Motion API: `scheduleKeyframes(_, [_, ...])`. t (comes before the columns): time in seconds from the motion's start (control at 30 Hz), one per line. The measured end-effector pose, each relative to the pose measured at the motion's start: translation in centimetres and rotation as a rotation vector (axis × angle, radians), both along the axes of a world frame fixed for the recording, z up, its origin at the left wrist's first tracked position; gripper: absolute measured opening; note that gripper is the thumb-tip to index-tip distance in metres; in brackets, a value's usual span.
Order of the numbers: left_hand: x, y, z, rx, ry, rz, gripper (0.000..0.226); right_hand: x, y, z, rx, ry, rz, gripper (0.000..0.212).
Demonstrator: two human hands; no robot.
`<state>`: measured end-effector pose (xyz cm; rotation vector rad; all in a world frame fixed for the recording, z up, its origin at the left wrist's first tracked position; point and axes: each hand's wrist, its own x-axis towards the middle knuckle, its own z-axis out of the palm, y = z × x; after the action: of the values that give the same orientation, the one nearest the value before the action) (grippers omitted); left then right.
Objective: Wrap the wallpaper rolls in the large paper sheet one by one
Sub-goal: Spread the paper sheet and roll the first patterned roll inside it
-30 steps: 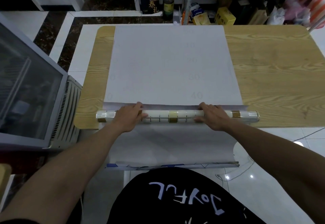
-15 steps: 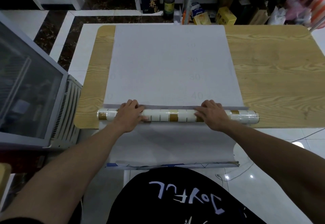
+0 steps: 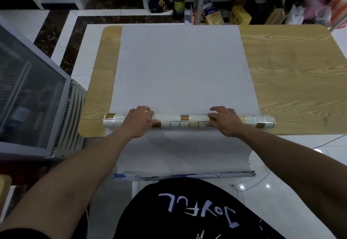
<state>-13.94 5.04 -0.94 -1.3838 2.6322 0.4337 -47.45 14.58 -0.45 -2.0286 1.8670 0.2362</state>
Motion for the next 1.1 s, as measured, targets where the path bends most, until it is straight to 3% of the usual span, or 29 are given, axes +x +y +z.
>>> scheduleKeyframes(0.17, [-0.5,0.2,0.1,0.108,-0.04,0.012,0.057,0.6,-0.3,0.1,0.094,-0.087,-0.055,0.049])
scheduleKeyframes(0.37, [-0.8,0.2,0.3,0.129,-0.037,0.012,0.055,2.2,-0.6,-0.2,0.139,-0.091,-0.059,0.061])
scheduleKeyframes(0.6, [-0.7,0.1,0.6,0.196,0.135,0.167,0.051,3.4,-1.3,0.3,0.096,-0.178,-0.162,0.055])
scheduleKeyframes(0.83, [-1.0,1.1,3.2,-0.063,0.418,0.236,0.048,3.8,0.2,2.7,-0.255,-0.228,-0.276,0.053])
scheduleKeyframes(1.1, [-3.5,-0.4,9.1,-0.2,0.565,0.055,0.05,2.9,3.0,8.3,-0.585,-0.214,-0.393,0.054])
